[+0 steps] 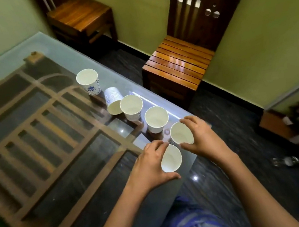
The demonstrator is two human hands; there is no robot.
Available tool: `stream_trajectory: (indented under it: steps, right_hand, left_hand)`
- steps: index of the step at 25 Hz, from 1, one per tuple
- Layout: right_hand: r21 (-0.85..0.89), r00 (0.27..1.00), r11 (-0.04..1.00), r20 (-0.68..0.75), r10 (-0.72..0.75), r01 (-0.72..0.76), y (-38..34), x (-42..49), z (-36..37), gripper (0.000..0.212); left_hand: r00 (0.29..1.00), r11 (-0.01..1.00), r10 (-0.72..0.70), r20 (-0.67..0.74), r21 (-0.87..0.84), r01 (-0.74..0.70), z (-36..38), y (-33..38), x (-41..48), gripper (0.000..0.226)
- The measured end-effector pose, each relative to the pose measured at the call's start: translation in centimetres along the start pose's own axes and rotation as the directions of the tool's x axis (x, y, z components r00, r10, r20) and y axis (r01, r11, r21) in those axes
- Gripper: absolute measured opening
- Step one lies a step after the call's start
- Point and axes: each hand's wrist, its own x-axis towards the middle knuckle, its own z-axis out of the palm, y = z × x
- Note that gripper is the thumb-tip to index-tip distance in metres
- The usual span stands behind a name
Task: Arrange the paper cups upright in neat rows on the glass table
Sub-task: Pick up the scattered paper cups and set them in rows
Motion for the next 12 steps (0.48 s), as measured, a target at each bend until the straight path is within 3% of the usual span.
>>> stream_trajectory:
  steps: [6,12]
  right_hand:
    - [-0.036,0.998,0.998,0.051,-0.045,0.047,-0.3,0.3,0.7,0.075]
    - [0.095,0.955,0.963,0.134,-0.265,0.253,-5.0,0.3,2.5,0.076]
  left_hand:
    - [0.994,0.999,-0.044,-0.096,-0.005,0.044,-0.2,-0.5,-1.4,0.075]
    - [0.904,0.946,-0.320,-0.283,-0.149,0.288,-2.3,-4.4,-7.7,0.078]
